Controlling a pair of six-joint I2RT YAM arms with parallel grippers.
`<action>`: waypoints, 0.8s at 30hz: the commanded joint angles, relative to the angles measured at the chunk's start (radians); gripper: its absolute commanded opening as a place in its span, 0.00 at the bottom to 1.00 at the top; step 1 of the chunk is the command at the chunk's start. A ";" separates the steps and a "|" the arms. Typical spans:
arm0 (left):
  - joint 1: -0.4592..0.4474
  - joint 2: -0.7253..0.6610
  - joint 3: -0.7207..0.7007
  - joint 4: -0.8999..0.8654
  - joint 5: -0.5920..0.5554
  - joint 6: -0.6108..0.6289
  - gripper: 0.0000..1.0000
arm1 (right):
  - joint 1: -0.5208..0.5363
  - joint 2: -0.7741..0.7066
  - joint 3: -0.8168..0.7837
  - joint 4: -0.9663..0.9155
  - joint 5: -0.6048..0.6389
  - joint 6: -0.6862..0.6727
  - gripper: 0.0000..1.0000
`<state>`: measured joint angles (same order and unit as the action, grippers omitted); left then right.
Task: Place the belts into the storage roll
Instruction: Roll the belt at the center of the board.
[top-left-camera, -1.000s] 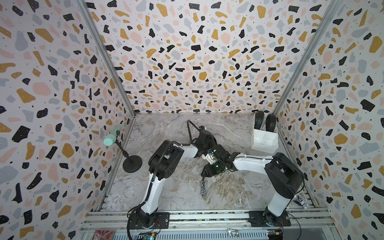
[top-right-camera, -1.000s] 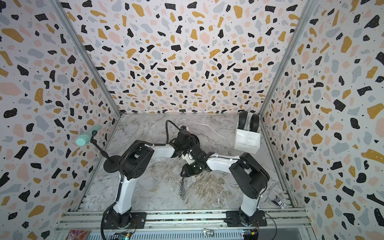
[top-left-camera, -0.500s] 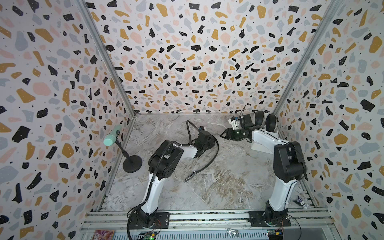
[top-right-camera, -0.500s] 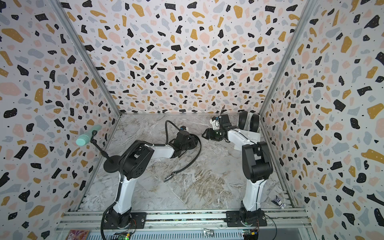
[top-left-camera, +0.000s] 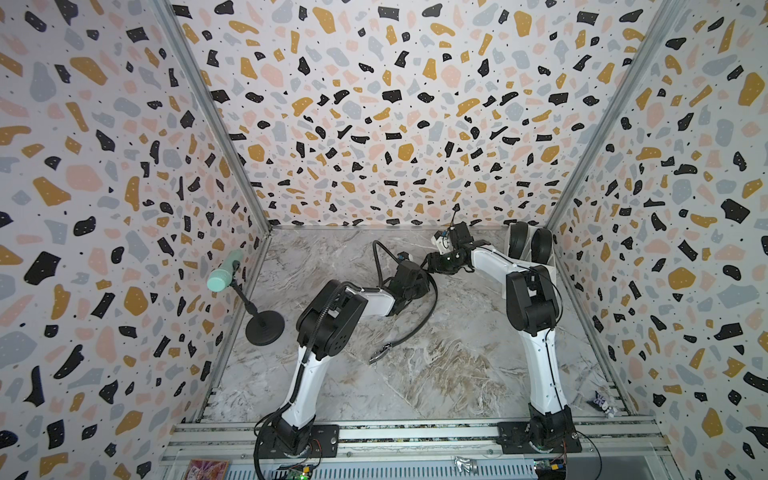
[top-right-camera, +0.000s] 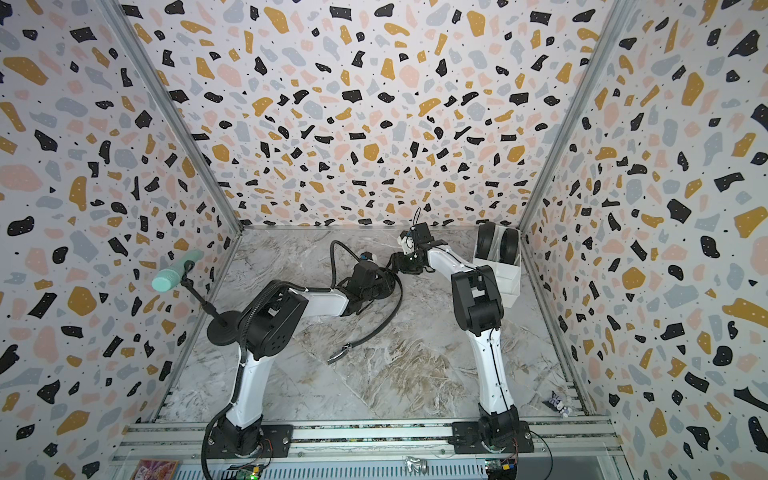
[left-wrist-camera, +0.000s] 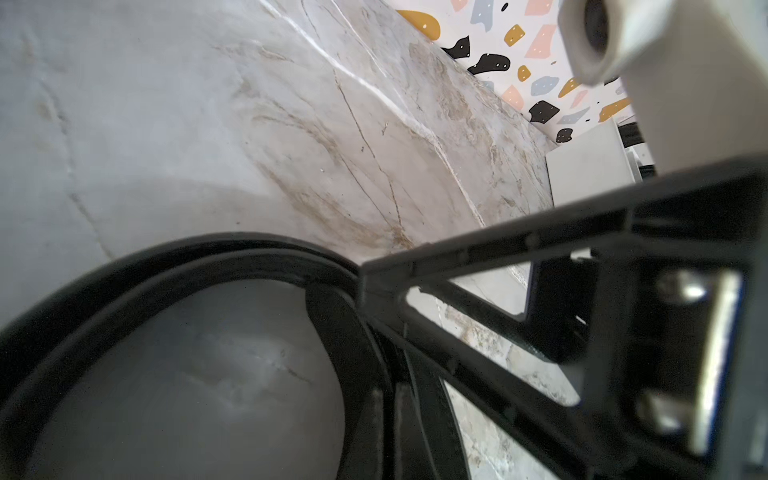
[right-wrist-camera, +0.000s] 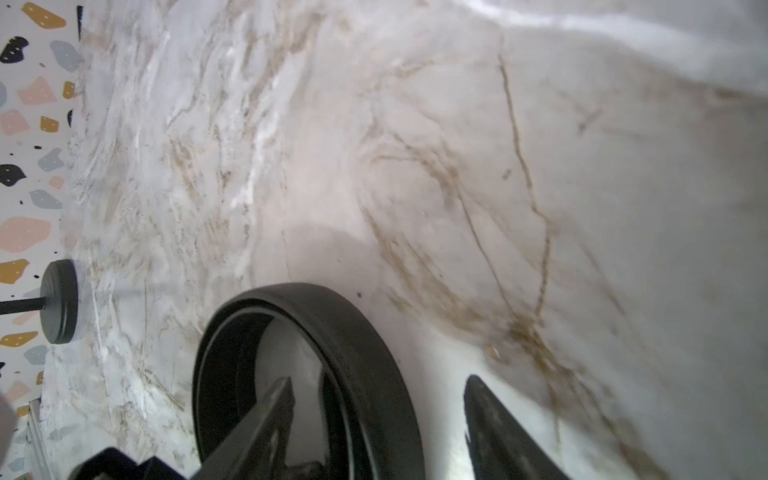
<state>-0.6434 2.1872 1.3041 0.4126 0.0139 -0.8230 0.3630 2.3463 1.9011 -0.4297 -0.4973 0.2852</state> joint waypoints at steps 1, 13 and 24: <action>0.006 0.051 -0.050 -0.123 0.016 0.033 0.00 | 0.023 0.041 0.095 -0.137 -0.013 -0.085 0.67; 0.006 0.050 -0.047 -0.154 0.049 0.123 0.00 | 0.030 0.169 0.327 -0.466 0.118 -0.447 0.64; 0.007 0.036 -0.037 -0.196 0.045 0.149 0.00 | 0.074 0.198 0.329 -0.466 0.191 -0.457 0.25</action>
<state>-0.6415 2.1845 1.3006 0.4103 0.0673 -0.7040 0.4103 2.5072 2.2276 -0.8104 -0.3775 -0.1585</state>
